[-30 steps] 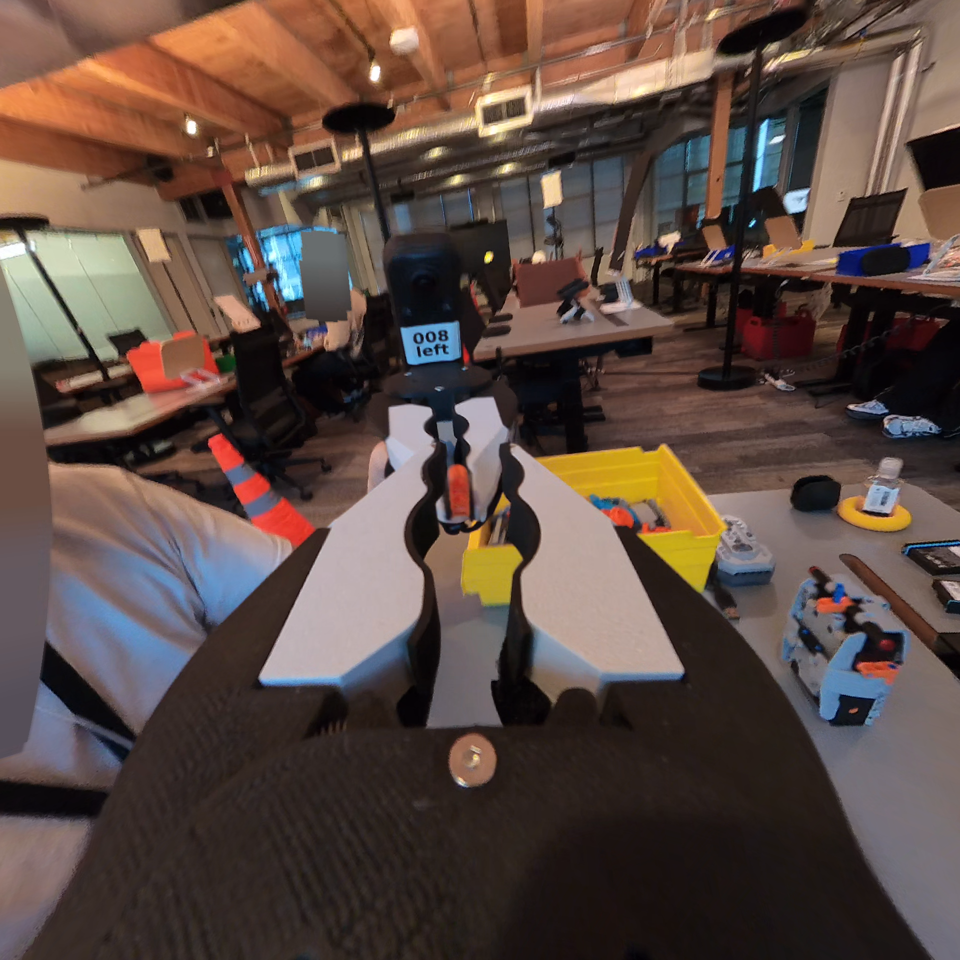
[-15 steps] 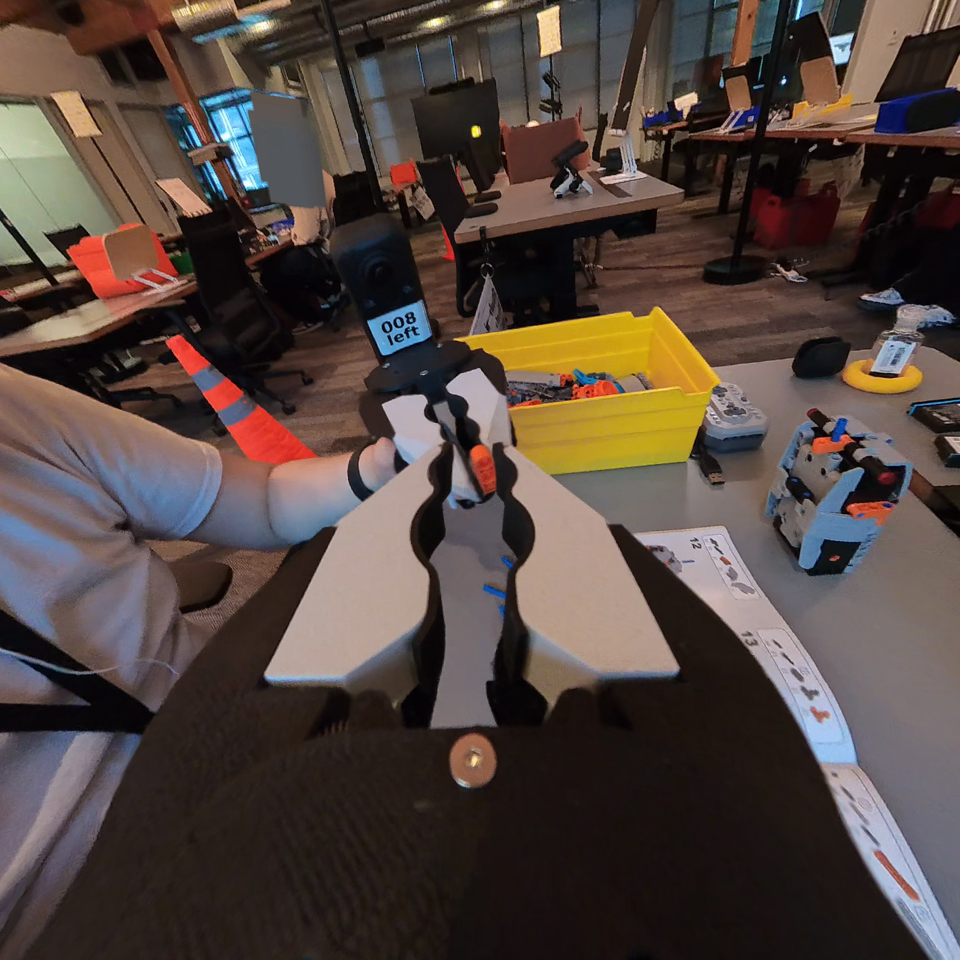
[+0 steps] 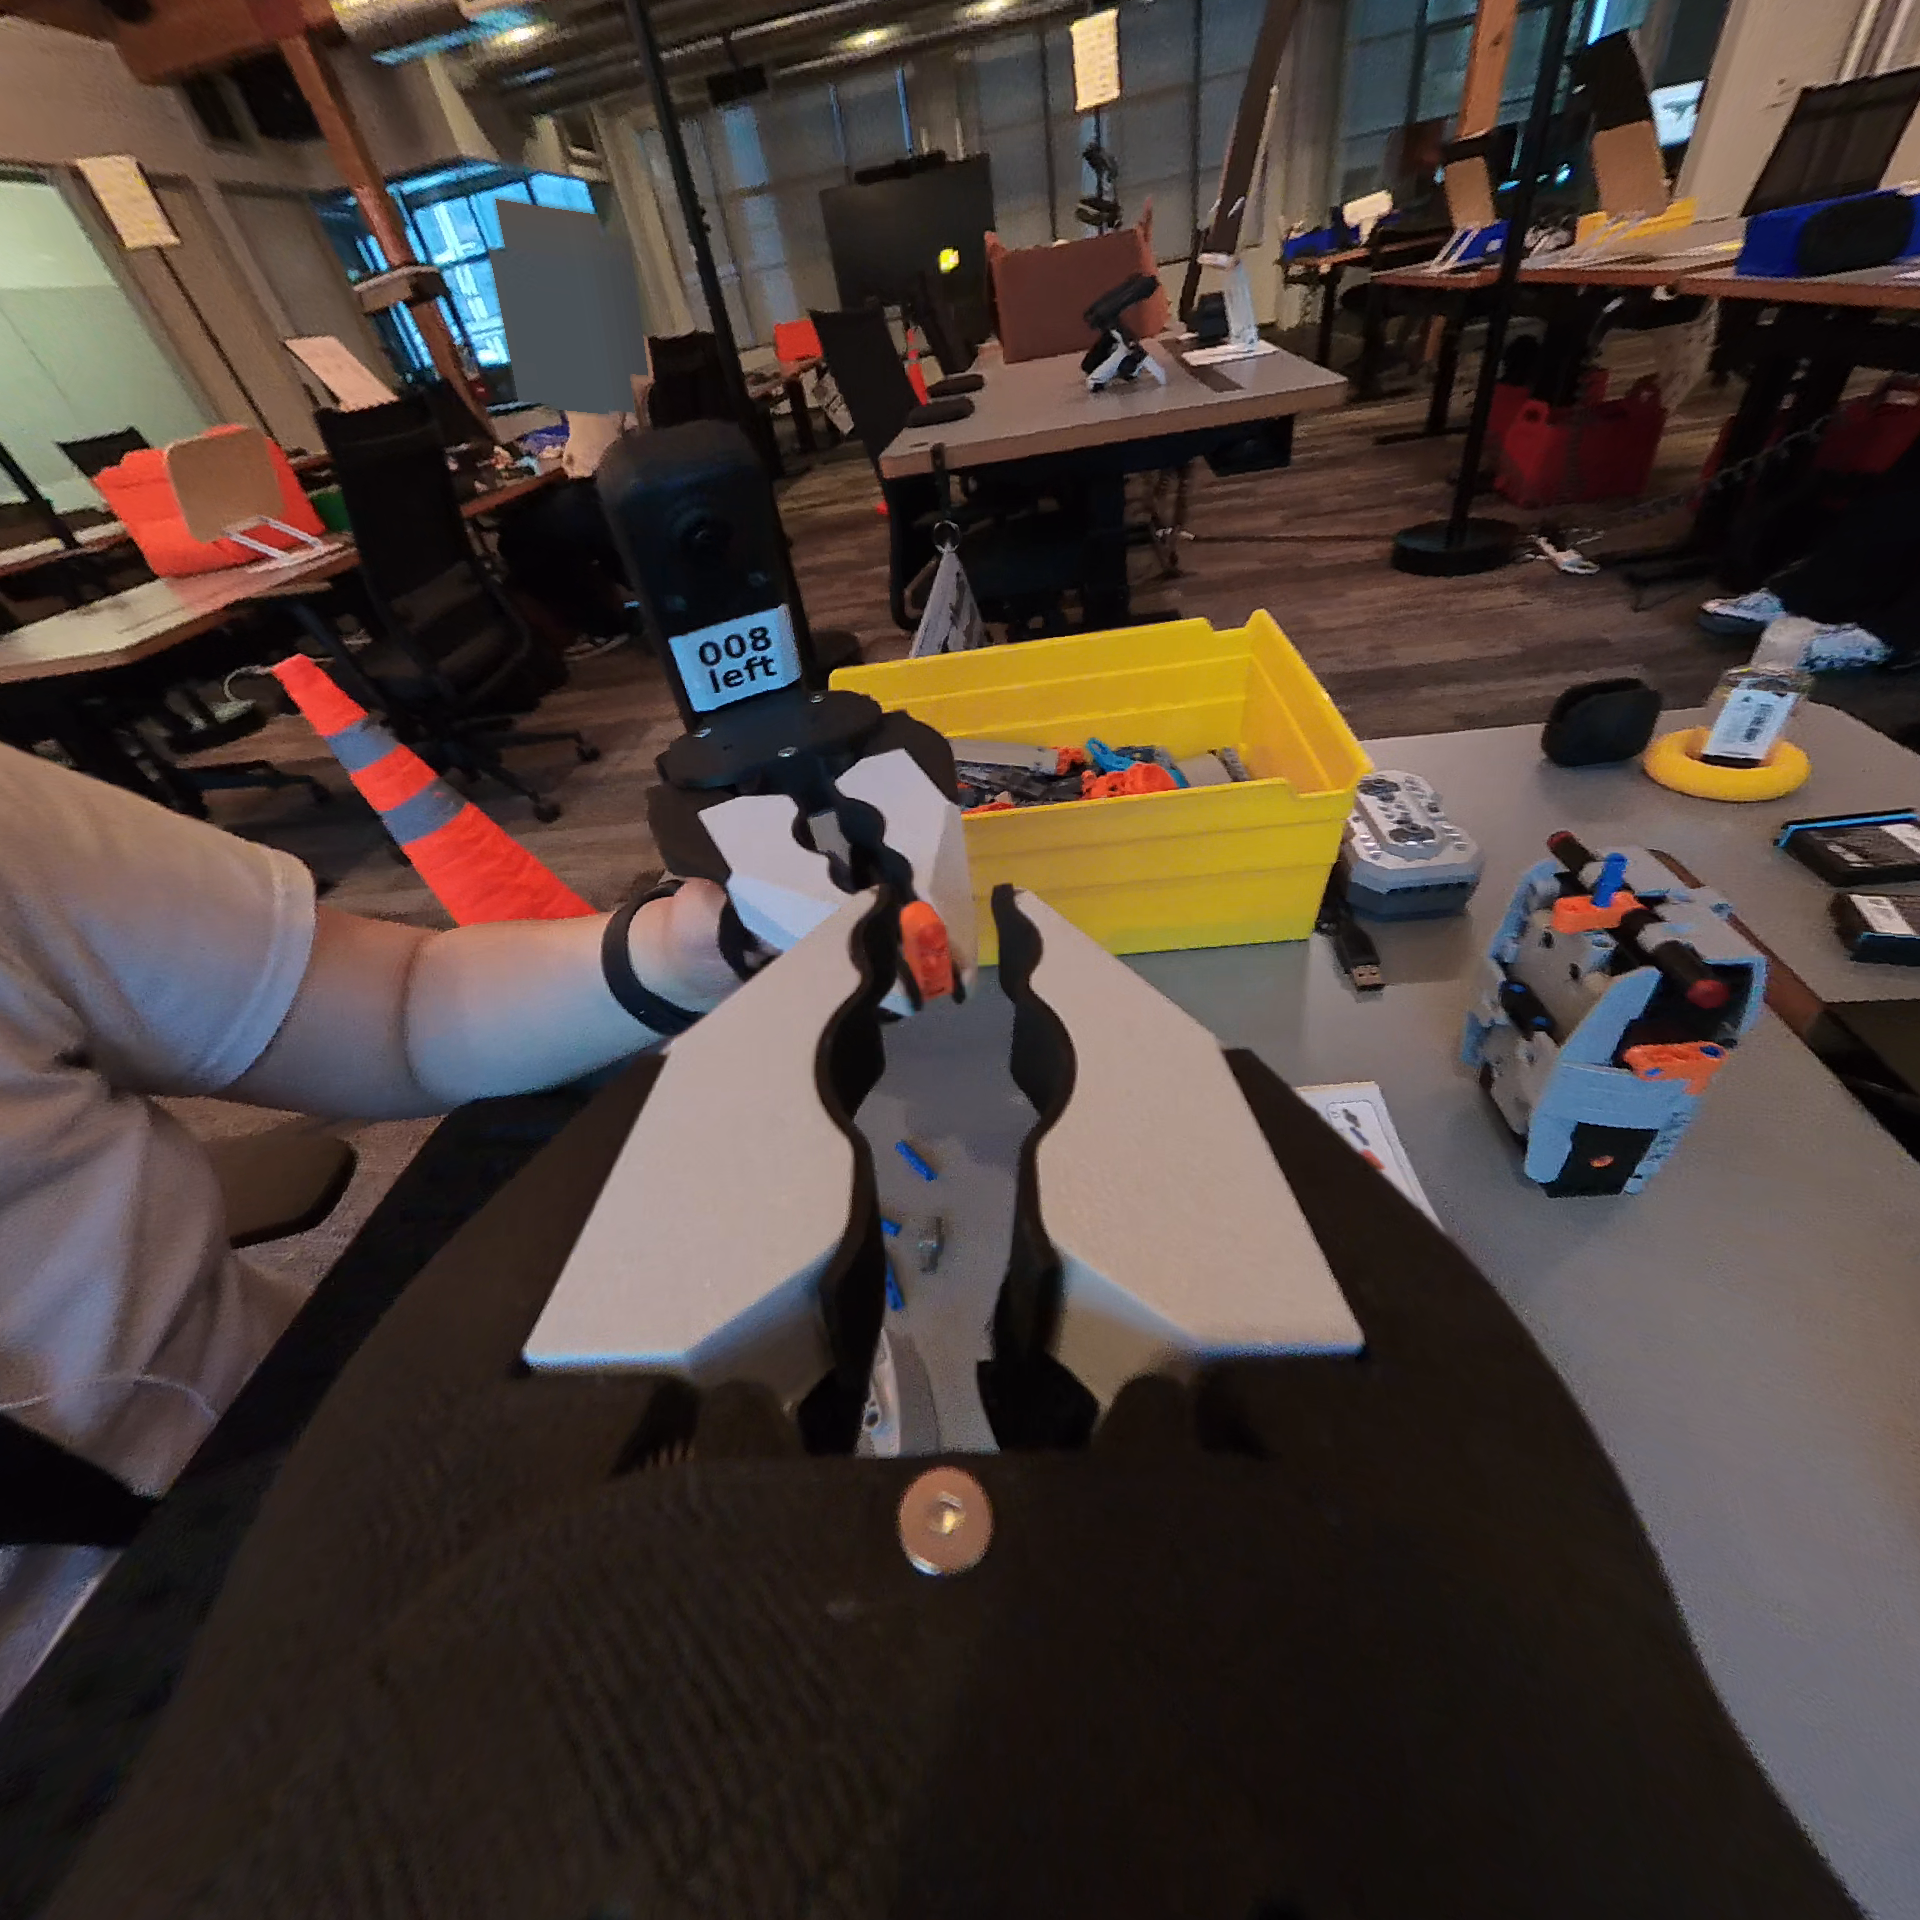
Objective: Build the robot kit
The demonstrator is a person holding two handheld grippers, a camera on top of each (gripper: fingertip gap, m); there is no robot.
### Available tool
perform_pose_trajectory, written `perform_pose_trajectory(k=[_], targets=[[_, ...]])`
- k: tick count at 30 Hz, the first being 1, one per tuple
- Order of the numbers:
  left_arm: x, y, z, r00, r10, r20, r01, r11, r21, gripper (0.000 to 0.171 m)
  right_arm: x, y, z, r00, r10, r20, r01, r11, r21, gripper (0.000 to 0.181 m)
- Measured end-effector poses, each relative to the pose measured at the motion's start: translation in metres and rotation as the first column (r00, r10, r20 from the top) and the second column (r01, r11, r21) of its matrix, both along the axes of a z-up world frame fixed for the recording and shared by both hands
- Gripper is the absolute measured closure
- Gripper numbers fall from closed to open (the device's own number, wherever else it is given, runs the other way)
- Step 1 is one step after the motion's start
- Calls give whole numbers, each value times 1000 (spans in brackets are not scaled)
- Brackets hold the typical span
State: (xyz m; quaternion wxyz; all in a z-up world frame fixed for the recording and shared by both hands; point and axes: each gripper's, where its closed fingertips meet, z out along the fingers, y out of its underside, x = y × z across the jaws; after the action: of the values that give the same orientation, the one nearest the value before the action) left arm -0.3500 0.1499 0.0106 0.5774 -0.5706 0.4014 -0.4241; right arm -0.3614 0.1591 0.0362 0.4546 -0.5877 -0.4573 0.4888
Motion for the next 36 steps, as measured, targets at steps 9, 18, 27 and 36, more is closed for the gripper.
perform_pose_trajectory(k=[9,18,27,36], targets=[[-1,2,-2,1000,-4,7,4,1000,1,166,3,1,-12,997,15,-82,-21,997,-71,167],[-21,31,-9,983,182,32,-183,983,18,166,27,30,-23,986,-154,-63,158,985,64,178],[-18,43,-35,971,218,-93,-216,976,31,166,33,38,-49,985,-172,26,167,975,144,181],[-30,58,-43,915,352,-194,-341,936,91,166,21,27,-64,989,-122,80,106,979,175,181]])
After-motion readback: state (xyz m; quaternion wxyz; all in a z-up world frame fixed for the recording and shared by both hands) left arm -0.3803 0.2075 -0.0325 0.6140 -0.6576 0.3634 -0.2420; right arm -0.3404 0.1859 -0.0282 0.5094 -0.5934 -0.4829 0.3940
